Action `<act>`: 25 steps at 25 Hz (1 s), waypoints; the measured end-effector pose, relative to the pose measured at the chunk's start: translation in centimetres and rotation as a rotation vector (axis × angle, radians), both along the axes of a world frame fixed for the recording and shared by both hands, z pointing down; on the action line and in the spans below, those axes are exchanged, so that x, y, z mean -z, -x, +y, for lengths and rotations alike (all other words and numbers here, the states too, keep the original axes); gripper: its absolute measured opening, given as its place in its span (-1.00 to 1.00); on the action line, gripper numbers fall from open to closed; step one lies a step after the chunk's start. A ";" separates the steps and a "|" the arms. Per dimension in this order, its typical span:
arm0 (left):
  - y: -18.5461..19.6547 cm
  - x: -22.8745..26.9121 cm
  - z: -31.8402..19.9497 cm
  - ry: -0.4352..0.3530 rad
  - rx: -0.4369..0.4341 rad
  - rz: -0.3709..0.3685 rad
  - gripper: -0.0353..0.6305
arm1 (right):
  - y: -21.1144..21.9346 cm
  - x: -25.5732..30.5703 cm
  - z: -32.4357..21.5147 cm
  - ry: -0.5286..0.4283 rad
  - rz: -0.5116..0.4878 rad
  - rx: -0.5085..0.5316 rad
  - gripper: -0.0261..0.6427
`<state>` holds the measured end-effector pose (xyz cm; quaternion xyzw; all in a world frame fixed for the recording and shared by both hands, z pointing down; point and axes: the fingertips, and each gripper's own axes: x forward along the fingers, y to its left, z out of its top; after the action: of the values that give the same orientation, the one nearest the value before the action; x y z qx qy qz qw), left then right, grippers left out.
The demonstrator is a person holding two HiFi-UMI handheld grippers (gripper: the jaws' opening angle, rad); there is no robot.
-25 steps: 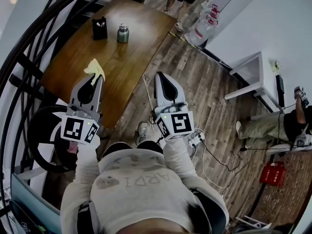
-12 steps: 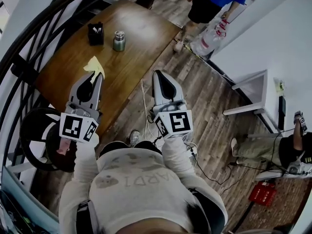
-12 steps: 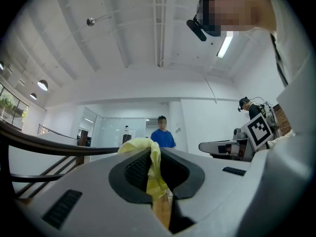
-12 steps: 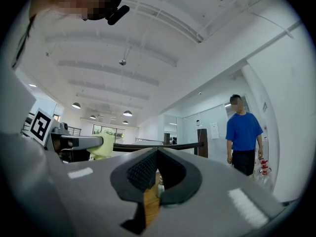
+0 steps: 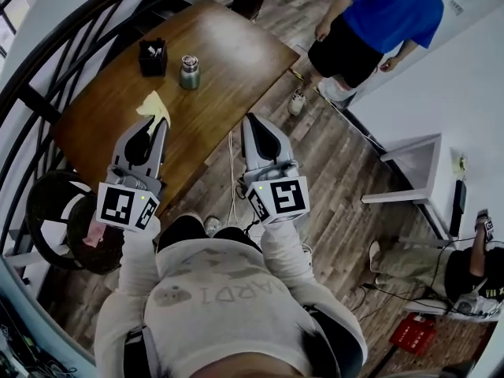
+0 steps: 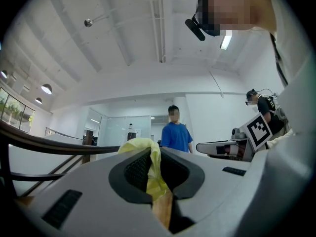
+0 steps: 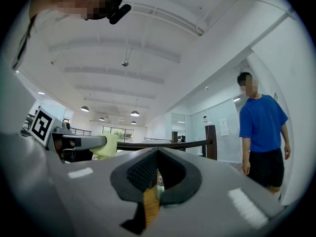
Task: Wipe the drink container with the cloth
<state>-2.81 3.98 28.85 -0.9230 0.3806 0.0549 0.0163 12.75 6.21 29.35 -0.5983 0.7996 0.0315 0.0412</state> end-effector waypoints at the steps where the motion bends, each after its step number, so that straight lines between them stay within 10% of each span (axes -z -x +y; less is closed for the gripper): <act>1: -0.1 -0.3 -0.7 0.002 0.007 -0.001 -0.81 | 0.0 -0.4 -0.7 0.005 -0.003 0.008 -0.89; 25: -1.1 -4.2 -14.8 0.125 0.012 -0.030 -0.81 | 1.4 -3.8 -19.2 0.168 0.003 0.125 -0.89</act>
<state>-1.69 -10.80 33.07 -0.9205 0.3887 0.0172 -0.0353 11.30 -12.97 33.13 -0.5486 0.8352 -0.0373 -0.0086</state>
